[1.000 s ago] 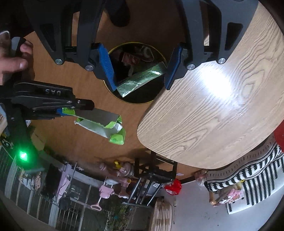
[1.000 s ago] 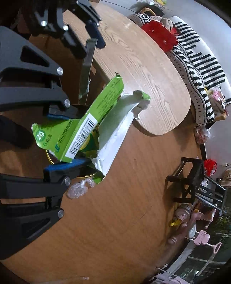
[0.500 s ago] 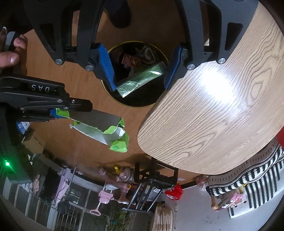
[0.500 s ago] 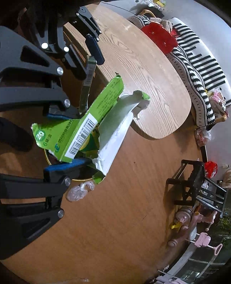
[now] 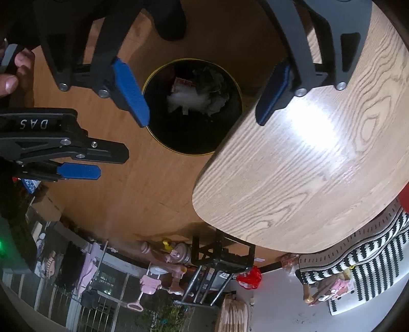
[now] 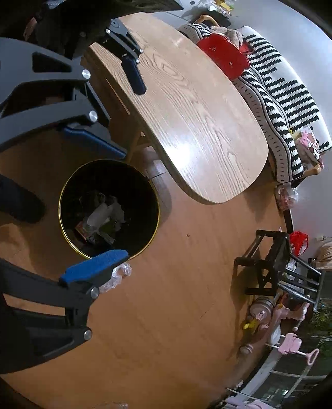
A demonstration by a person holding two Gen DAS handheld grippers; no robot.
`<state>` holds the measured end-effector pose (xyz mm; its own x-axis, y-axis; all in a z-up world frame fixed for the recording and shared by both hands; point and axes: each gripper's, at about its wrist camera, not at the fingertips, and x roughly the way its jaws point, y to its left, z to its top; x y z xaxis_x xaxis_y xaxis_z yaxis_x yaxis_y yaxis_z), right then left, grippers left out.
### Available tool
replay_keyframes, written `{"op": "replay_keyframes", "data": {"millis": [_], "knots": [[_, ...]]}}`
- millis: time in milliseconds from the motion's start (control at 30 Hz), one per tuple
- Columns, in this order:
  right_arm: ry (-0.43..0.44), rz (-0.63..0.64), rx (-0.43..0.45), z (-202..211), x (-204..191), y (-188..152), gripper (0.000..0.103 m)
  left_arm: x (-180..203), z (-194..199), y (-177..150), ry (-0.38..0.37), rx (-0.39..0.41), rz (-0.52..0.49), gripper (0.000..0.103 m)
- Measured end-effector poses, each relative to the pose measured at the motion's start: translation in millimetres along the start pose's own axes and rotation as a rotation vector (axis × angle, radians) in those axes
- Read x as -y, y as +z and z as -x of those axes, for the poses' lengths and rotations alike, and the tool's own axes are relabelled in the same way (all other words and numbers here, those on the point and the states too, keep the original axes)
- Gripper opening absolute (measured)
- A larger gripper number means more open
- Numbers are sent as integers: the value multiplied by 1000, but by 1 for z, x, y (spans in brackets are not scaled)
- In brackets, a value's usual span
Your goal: Collect trash
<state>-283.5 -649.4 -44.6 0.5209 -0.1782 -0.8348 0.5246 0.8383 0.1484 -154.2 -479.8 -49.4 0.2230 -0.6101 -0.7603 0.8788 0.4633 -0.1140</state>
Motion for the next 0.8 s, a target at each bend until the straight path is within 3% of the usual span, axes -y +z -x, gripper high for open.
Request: {"op": "replay_keyframes", "data": {"millis": [67,200,400,633,733,800], "knots": [[5,0,24,6,-8,5,81,-7,10,1,14,3,-2,92],[-2,62,100,22,-43,21,90,-36,42,-3,87,29,23,95],[73,148,177,31,-126,42,96,-132,111,-31,247,70,184,96],[231,302,179,16,-261,49,96,-261,212,-106,525,88,428,96],[261,374,155,1,-316,45,96,-299,251,-144,625,103,521,96],[268,420,156,-6,-347,40,96,-317,269,-160,652,105,567,96]]}}
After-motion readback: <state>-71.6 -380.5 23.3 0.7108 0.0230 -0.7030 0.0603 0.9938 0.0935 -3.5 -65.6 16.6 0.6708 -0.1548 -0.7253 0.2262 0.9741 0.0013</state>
